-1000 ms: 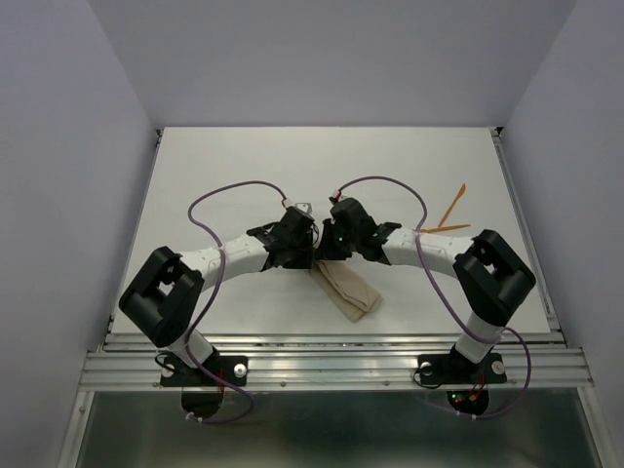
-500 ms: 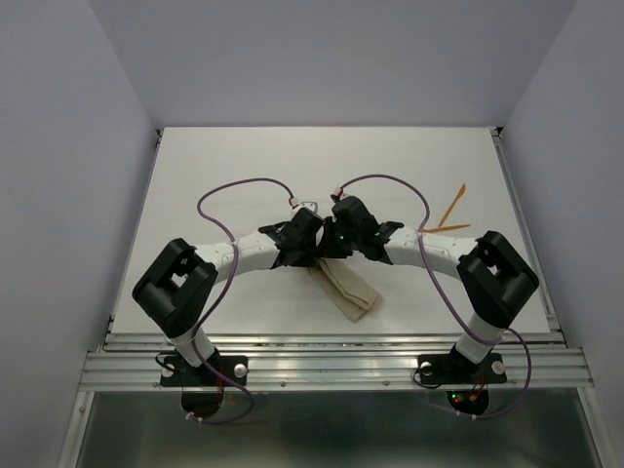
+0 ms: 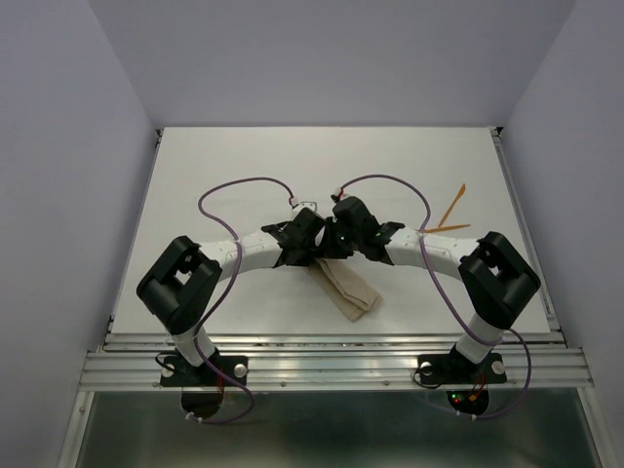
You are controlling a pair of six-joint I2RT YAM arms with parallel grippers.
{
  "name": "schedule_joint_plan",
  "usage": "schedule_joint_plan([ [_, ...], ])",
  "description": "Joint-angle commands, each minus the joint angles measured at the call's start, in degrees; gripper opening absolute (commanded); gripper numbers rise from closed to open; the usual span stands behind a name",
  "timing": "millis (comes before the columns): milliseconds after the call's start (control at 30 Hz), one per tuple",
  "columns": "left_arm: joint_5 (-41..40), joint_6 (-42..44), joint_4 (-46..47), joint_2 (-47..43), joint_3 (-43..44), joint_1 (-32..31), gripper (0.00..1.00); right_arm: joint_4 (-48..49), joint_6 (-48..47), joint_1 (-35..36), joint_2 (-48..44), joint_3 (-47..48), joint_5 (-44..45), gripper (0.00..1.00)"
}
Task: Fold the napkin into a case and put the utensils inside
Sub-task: Stuff the top corner of the smaller-rectangle-folded napkin into the folded napkin.
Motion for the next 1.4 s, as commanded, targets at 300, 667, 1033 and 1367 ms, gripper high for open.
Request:
schedule_joint_plan([
  [300,10.40,-0.88,3.57,-4.51,-2.18,4.12,0.00,-4.32,-6.70,-0.35,1.97,0.26,-1.87,0.01],
  [667,17.79,-2.72,7.45,-7.41,-6.49,9.05,0.00,-5.81,-8.11,-0.35,7.07,2.01,-2.13,0.01],
  [1033,23.94,-2.46,9.82,-8.55,-6.93,10.19,0.00,-10.38,-8.37,-0.35,11.82,8.16,0.41,0.01],
  [1367,24.65,-2.02,9.56,-8.03,-7.10,11.51,0.00,-5.29,-11.36,-0.35,4.62,5.36,-1.78,0.21],
])
